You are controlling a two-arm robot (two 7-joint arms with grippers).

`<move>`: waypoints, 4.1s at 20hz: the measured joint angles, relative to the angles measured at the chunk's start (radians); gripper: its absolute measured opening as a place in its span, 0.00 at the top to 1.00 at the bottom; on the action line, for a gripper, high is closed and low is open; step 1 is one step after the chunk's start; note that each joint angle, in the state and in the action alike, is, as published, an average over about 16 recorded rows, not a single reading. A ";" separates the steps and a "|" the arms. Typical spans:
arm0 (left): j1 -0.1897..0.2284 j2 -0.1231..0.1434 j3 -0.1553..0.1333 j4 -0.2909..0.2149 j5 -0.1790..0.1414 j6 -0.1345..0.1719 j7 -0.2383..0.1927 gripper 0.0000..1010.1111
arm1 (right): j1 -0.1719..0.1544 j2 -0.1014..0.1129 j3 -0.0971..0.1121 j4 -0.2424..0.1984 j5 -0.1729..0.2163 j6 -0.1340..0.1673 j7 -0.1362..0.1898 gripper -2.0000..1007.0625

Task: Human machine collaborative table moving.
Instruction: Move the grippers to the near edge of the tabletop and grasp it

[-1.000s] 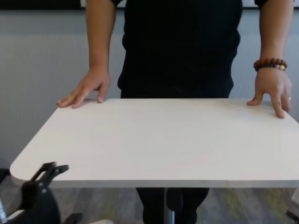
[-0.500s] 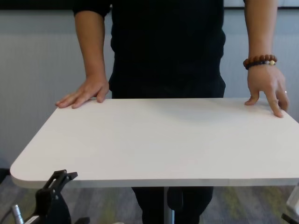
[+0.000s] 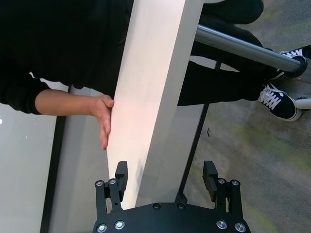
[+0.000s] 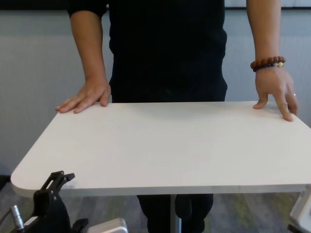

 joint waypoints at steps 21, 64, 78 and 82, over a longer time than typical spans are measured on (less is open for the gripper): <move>-0.028 -0.056 -0.065 0.074 0.017 -0.036 0.039 0.01 | 0.011 -0.028 0.013 0.026 -0.071 0.005 0.030 0.00; -0.091 -0.146 -0.132 0.188 0.065 -0.101 0.013 0.01 | -0.011 -0.102 0.094 0.070 -0.128 -0.085 0.044 0.00; -0.090 -0.144 -0.130 0.184 0.064 -0.099 0.012 0.01 | -0.008 -0.140 0.117 0.128 -0.142 -0.155 0.018 0.00; -0.090 -0.143 -0.130 0.183 0.064 -0.098 0.012 0.01 | -0.008 -0.147 0.120 0.128 -0.160 -0.150 0.012 0.00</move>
